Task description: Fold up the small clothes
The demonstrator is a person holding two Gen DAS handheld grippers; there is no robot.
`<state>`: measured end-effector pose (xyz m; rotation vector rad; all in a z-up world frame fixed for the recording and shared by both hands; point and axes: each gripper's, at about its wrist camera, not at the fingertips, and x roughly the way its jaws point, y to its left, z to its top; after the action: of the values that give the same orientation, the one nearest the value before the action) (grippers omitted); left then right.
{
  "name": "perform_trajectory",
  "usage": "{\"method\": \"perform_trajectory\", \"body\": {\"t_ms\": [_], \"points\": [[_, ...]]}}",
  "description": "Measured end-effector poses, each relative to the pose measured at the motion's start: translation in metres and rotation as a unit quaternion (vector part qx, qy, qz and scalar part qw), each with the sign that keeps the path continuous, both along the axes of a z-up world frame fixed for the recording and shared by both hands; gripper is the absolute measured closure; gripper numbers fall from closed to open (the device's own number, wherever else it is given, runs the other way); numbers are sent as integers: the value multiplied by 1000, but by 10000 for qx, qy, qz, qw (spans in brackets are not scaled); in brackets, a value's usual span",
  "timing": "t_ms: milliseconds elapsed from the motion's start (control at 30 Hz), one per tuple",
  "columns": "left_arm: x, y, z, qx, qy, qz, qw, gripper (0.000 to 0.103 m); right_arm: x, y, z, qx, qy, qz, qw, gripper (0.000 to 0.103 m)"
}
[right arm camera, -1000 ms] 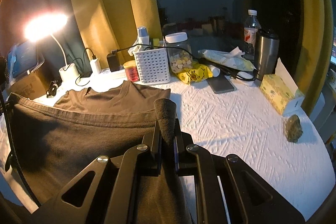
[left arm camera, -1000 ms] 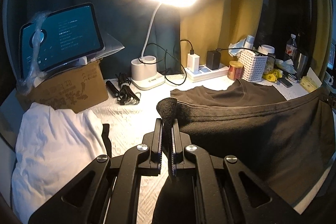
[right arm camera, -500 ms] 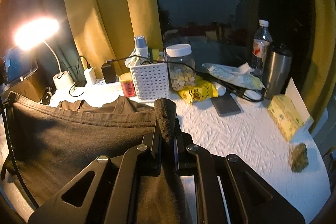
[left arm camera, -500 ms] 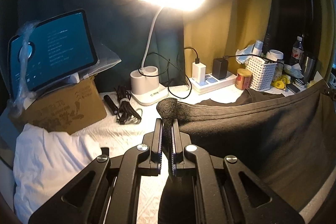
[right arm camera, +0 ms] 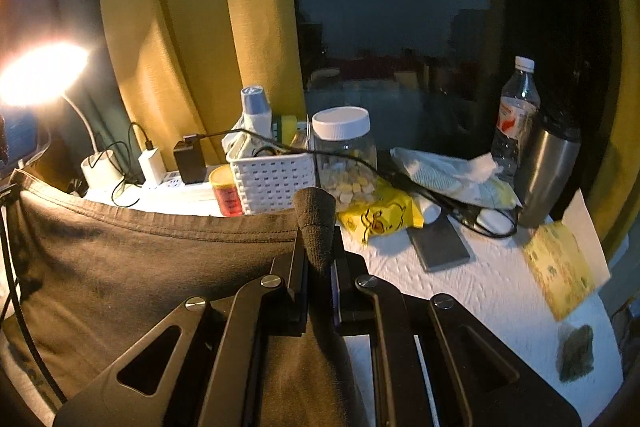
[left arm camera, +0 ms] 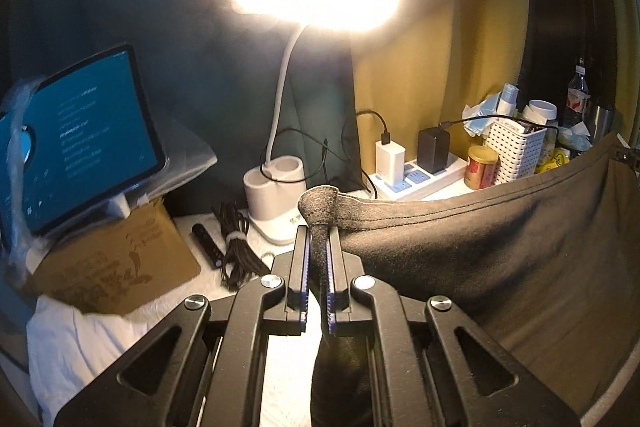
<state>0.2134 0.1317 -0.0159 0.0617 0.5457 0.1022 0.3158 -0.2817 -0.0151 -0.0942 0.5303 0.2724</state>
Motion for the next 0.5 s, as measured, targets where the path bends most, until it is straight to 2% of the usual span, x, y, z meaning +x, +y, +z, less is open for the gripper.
{"method": "perform_trajectory", "body": {"t_ms": [500], "points": [[55, 16, 11, 175, -303, 47, 9994, 98, 58, 17, 13, -148, -344, 24, 9993, 94]]}}
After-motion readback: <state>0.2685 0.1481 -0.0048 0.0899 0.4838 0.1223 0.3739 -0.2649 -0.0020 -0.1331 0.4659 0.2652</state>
